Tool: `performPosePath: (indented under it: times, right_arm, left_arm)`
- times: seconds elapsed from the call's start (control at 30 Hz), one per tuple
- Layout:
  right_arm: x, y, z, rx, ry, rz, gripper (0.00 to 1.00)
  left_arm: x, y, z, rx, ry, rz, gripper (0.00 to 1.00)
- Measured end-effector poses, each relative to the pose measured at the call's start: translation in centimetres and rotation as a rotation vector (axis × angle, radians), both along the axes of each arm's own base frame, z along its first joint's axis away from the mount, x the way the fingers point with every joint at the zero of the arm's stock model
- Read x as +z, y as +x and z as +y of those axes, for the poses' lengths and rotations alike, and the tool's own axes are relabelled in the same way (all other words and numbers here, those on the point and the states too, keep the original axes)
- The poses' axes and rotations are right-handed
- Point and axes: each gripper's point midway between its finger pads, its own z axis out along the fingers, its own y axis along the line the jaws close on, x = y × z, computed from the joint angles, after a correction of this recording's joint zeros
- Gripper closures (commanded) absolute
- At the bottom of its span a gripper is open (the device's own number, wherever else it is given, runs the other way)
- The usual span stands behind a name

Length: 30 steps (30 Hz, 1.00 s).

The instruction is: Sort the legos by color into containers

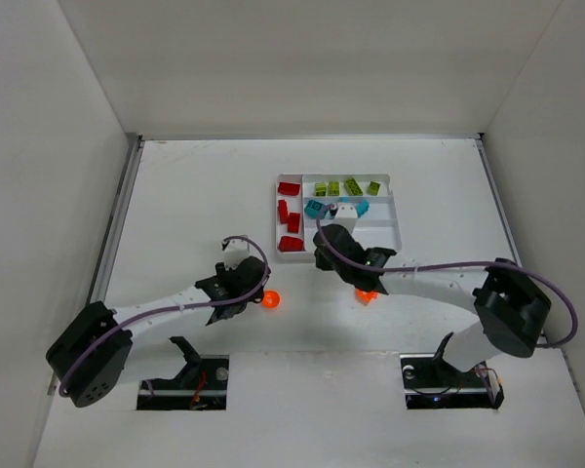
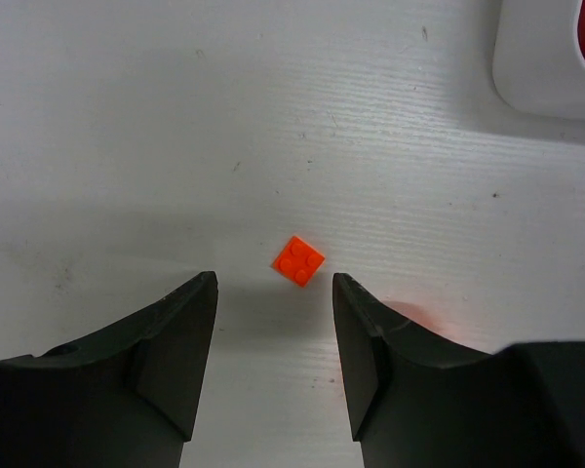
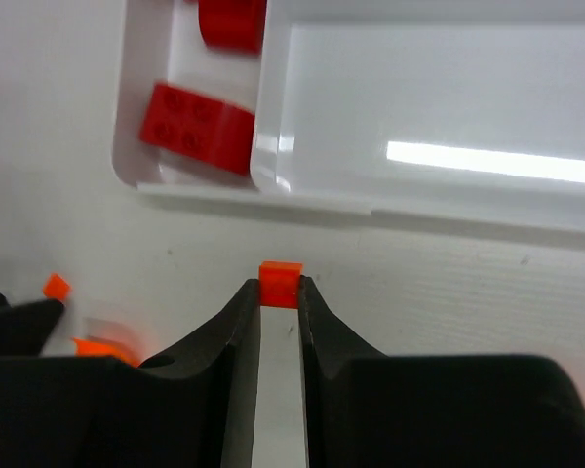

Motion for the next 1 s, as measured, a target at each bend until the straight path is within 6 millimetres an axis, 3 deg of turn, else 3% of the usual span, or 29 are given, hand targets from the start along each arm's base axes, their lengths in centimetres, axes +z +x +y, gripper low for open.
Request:
performPosePath:
  times: [0.13,0.3,0.37,0.47,0.7,1.0]
  right_arm:
    - [2.3,3.4,-2.2,-0.069,0.041,-0.062,0.80]
    - [1.3,6.4,-4.8,-0.130,0.027,-0.052,0.69]
    - [0.5,7.0,-5.2,-0.134,0.014,-0.037,0.56]
    - [-0.4,7.2,-5.2,-0.125,0.000,-0.021,0.46]
    - [0.2,7.5,-4.3,-0.101,0.035,-0.046,0.45]
    - [0.2,4.6,-2.8,-0.030,0.054,-0.049,0.45]
  left_arm:
    - [0.0,0.1,-0.2,-0.005,0.003,-0.008,0.53]
    - [-0.4,0.5,-0.3,-0.009,0.018,-0.009,0.56]
    - [-0.8,0.5,-0.2,-0.012,0.033,-0.004,0.56]
    - [-0.8,0.9,-0.4,-0.016,0.043,-0.010,0.57]
    - [-0.8,1.5,-0.7,-0.018,0.056,-0.019,0.60]
    - [-0.9,1.5,-0.8,-0.022,0.059,-0.019,0.71]
